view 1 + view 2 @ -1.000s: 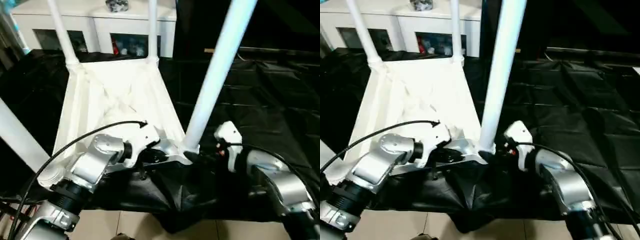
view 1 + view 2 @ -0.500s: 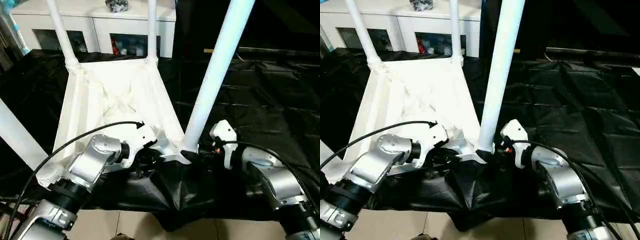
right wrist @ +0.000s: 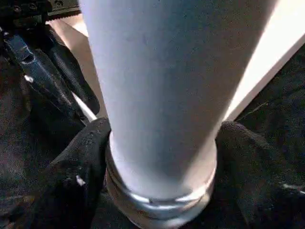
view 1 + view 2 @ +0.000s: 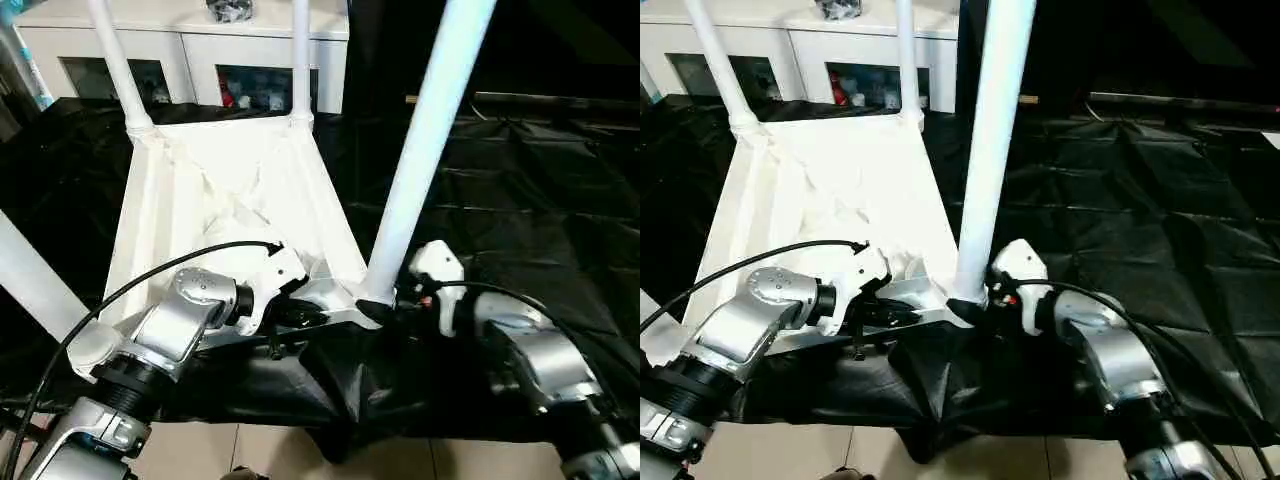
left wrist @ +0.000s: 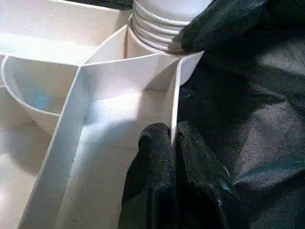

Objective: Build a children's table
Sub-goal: Rotate leg to tighten

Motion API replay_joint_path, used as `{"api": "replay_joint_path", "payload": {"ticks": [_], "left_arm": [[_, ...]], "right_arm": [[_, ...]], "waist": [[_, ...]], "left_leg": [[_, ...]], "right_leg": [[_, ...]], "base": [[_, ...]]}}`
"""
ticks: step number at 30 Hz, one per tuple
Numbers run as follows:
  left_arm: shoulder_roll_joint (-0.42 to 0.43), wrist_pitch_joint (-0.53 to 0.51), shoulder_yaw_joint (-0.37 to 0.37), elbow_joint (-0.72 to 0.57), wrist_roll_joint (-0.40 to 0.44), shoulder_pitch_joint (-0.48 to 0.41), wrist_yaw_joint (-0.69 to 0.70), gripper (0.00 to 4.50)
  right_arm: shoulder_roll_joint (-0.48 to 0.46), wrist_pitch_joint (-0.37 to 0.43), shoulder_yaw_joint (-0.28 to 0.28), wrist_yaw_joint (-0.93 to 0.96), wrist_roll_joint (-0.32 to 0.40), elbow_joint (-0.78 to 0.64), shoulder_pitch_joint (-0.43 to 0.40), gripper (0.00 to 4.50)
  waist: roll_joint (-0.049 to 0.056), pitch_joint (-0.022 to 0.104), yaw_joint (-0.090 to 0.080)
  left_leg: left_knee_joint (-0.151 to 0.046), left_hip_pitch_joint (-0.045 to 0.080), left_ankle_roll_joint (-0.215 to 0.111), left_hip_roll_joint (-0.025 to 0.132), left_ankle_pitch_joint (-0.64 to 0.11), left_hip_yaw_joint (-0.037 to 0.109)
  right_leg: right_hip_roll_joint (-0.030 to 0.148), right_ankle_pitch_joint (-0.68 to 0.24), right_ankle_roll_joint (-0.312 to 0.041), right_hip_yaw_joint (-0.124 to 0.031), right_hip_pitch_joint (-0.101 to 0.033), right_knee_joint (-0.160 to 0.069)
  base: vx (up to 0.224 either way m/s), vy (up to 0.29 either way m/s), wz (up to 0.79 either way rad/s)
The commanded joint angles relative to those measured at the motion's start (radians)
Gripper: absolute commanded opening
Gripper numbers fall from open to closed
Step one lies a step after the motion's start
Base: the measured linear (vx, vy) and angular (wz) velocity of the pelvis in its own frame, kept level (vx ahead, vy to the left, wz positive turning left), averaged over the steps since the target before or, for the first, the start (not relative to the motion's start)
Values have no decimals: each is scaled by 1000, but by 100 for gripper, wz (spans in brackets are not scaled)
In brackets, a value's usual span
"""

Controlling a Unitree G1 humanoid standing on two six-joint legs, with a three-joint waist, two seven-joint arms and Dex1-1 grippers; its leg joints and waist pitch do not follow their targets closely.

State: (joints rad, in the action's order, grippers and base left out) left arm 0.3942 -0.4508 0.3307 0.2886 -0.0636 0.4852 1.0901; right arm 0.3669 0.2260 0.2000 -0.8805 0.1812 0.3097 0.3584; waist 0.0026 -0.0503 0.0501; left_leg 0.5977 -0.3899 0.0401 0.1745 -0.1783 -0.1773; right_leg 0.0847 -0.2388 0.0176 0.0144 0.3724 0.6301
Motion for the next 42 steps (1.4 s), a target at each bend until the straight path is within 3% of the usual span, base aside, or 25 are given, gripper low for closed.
{"api": "replay_joint_path", "payload": {"ticks": [1, 7, 13, 14, 15, 19, 20, 23, 24, 26, 27, 28, 29, 30, 31, 32, 35, 40, 41, 42], "left_arm": [[10, -25, 16, 18, -4, -25, 21, 0], [21, -27, 22, 13, 4, -32, 13, 0], [-5, -47, -11, 4, 5, -38, -63, 0], [-14, -52, -18, 3, 6, -37, -82, 0], [-32, -64, -32, -1, 5, -34, -120, 0], [-118, -125, -83, -20, 4, -17, -265, 0], [-159, -139, -93, -17, 17, -6, -333, 0], [-213, -136, -58, -15, 51, -1, -391, 0], [-218, -131, -47, -16, 54, -4, -388, 0], [-219, -109, -24, -18, 53, -15, -365, 0], [-218, -107, -21, -19, 53, -17, -363, 0], [-216, -99, -15, -20, 53, -21, -356, 0], [-211, -85, -13, -23, 52, -26, -347, 0], [-195, -64, -14, -33, 46, -36, -323, 0], [-195, -64, -14, -33, 46, -36, -323, 0], [-152, -10, -3, -55, 39, -60, -258, 0], [-89, 23, 21, -90, 23, -91, -162, 0], [-14, 42, 28, -119, -16, -109, -31, 0], [3, 42, 31, -121, -18, -110, -8, 0], [22, 47, 31, -123, -26, -109, 23, 0]], "right_arm": [[7, -9, -4, 6, -17, 20, 19, 335], [-6, -27, 10, -13, -23, 70, 45, 286], [-43, -31, -4, 34, -23, 104, 44, 276], [-51, -32, -7, 50, -25, 110, 44, 276], [-70, -34, -13, 86, -30, 125, 45, 276], [-154, -36, -33, 236, -51, 193, 60, 276], [-205, -41, -50, 320, -55, 238, 79, 275], [-294, -42, -65, 423, -53, 314, 115, 275], [-304, -44, -59, 419, -54, 321, 117, 275], [-320, -56, -31, 388, -61, 316, 114, 275], [-322, -56, -30, 383, -60, 315, 114, 331], [-328, -57, -29, 372, -57, 312, 112, 331], [-332, -57, -32, 359, -52, 306, 111, 345], [-330, -57, -41, 346, -44, 302, 114, 352], [-330, -57, -41, 346, -44, 302, 114, 363], [-309, -64, -39, 296, -44, 295, 121, 383], [-248, -90, -8, 205, -65, 263, 113, 398], [-107, -132, 57, -43, -41, 116, 54, 398], [-79, -125, 66, -81, -38, 92, 44, 398], [-38, -108, 76, -141, -27, 61, 31, 398]], "waist": [[-7, 61, 5], [-12, 59, 2], [-11, 58, -3], [-12, 57, -5], [-8, 56, -6], [-11, 56, -13], [-4, 56, -16], [-6, 58, -16], [2, 59, -13], [-3, 59, -10], [-2, 60, -9], [-12, 59, -7], [-8, 58, -7], [-17, 57, -10], [-13, 56, -9], [-19, 56, -9], [-11, 57, -8], [-8, 61, 12], [1, 61, 11], [-5, 61, 11]], "left_leg": [[-70, 21, -65, 47, -135, 12], [-72, 21, -61, 47, -148, 12], [-73, 21, -57, 47, -156, 12], [-75, 20, -47, 47, -174, 13], [-77, 20, -41, 47, -178, 14], [-81, 17, -14, 45, -197, 16], [-80, 23, -4, 46, -211, 14], [-80, 19, -6, 44, -192, 15], [-78, 21, -5, 44, -187, 16], [-78, 20, -17, 43, -186, 14], [-78, 20, -19, 43, -183, 14], [-79, 19, -26, 44, -179, 14], [-80, 19, -28, 44, -185, 15], [-81, 18, -27, 45, -197, 13], [-82, 18, -27, 44, -204, 14], [-83, 19, -27, 46, -216, 14], [-86, 18, -29, 48, -211, 17], [-76, 24, -64, 48, -137, 11], [-76, 23, -65, 49, -132, 12], [-75, 25, -68, 47, -137, 10]], "right_leg": [[50, 23, -283, -22, -31, -67], [50, -6, -278, -22, -30, -70], [50, -6, -278, -23, -29, -69], [51, -40, -277, -22, -29, -73], [51, -50, -274, -22, -29, -73], [50, -99, -257, -21, -31, -78], [50, -101, -259, -24, -23, -80], [49, -79, -252, -24, -26, -80], [49, -66, -251, -24, -25, -78], [47, -39, -246, -23, -26, -80], [46, -33, -245, -23, -27, -78], [48, -37, -242, -23, -28, -78], [48, -49, -240, -23, -27, -80], [48, -69, -235, -23, -27, -83], [50, -91, -231, -24, -26, -84], [51, -114, -226, -24, -25, -87], [51, -120, -218, -23, -23, -85], [43, 47, -235, -22, -25, -70], [44, 58, -239, -22, -24, -67], [42, 61, -244, -22, -24, -69]], "base": [[0, 0, 0], [0, 0, 0], [0, 0, 0], [0, 0, 0], [0, 0, 0], [0, 0, 0], [0, 0, 0], [0, 0, 0], [0, 0, 0], [0, 0, 0], [0, 0, 0], [0, 0, 0], [0, 0, 0], [0, 0, 0], [0, 0, 0], [0, 0, 0], [0, 0, 0], [0, 0, 0], [0, 0, 0], [0, 0, 0]]}}
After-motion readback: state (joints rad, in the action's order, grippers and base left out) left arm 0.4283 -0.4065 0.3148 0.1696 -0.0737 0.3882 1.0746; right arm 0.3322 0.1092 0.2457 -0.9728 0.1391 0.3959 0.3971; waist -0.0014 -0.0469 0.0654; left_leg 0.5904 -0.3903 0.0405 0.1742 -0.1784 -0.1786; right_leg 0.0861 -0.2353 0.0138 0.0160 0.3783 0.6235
